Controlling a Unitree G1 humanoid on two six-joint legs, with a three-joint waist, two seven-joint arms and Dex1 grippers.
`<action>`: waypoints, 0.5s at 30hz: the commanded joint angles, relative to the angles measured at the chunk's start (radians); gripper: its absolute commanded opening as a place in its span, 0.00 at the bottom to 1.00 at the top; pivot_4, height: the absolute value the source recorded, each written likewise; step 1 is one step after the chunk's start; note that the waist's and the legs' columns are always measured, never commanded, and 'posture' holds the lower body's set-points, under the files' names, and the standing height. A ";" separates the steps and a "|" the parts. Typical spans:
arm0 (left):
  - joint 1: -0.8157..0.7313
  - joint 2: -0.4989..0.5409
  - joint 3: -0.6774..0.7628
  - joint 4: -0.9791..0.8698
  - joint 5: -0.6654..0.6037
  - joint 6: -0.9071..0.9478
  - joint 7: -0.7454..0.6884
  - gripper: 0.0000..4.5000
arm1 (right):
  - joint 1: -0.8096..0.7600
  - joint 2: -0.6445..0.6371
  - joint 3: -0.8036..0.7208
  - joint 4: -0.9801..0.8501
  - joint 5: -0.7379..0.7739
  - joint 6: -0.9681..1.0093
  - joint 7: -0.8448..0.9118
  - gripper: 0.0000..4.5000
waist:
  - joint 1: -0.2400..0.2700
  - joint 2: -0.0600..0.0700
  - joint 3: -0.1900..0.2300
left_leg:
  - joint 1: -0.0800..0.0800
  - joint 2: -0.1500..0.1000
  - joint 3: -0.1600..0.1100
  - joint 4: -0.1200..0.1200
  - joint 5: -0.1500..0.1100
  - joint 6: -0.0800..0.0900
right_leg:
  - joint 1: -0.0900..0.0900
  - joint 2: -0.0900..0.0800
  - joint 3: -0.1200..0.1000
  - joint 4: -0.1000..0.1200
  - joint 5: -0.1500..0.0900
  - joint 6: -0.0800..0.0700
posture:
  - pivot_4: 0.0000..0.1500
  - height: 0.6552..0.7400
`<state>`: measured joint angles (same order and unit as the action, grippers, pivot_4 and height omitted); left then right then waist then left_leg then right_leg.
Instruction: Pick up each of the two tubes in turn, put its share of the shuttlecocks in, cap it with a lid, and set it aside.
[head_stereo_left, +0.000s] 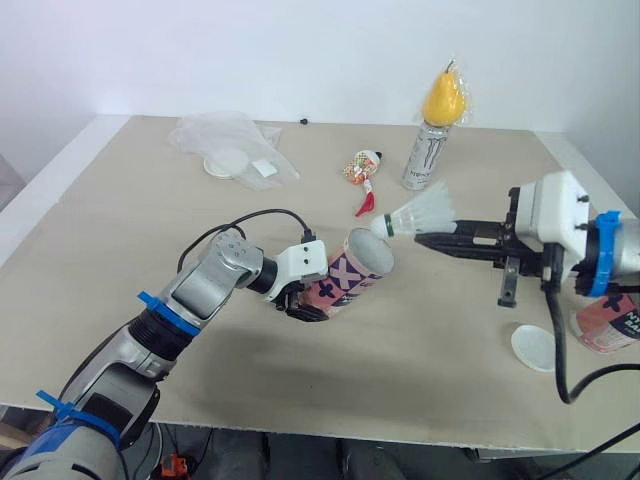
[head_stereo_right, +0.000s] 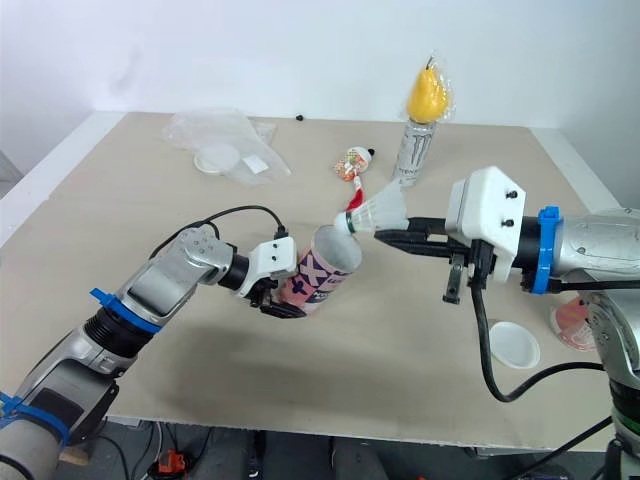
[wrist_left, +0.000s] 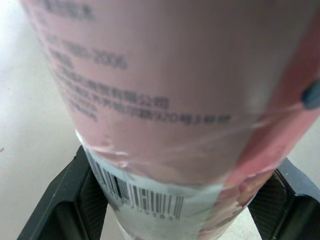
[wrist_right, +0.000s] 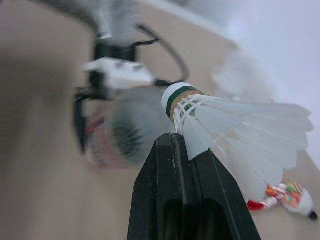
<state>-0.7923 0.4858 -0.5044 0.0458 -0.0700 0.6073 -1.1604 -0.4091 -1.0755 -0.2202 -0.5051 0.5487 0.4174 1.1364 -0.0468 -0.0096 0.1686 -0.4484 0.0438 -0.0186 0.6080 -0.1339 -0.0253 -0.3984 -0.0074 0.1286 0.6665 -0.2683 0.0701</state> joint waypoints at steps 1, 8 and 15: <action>-0.010 -0.005 -0.007 0.002 0.013 -0.006 -0.003 0.73 | -0.043 -0.026 0.043 0.016 -0.061 -0.082 0.042 0.01 | 0.000 0.000 0.000 | 0.000 0.000 0.000 0.000 0.000 0.000 | 0.000 0.000 0.000 0.000 0.000 0.000 | 1.00 1.00; 0.002 -0.007 -0.001 -0.024 0.011 0.008 0.005 0.73 | -0.135 0.025 0.196 0.099 -0.167 -0.192 0.079 0.01 | 0.001 0.000 0.000 | -0.001 0.000 0.000 0.000 0.000 0.000 | -0.001 0.000 0.000 0.000 0.000 -0.001 | 1.00 1.00; 0.016 0.009 0.011 -0.057 0.008 0.027 0.017 0.73 | -0.141 0.044 0.235 0.159 -0.209 -0.270 0.118 0.01 | 0.002 0.000 0.000 | -0.002 0.000 -0.001 0.000 0.000 0.000 | -0.002 0.000 -0.001 0.000 0.000 0.000 | 1.00 1.00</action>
<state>-0.7838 0.4877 -0.5032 0.0174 -0.0666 0.6222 -1.1493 -0.5293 -1.0291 0.0339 -0.3483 0.3448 0.1614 1.2454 -0.0449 -0.0100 0.1688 -0.4506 0.0439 -0.0191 0.6081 -0.1339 -0.0253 -0.4002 -0.0072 0.1278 0.6667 -0.2682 0.0702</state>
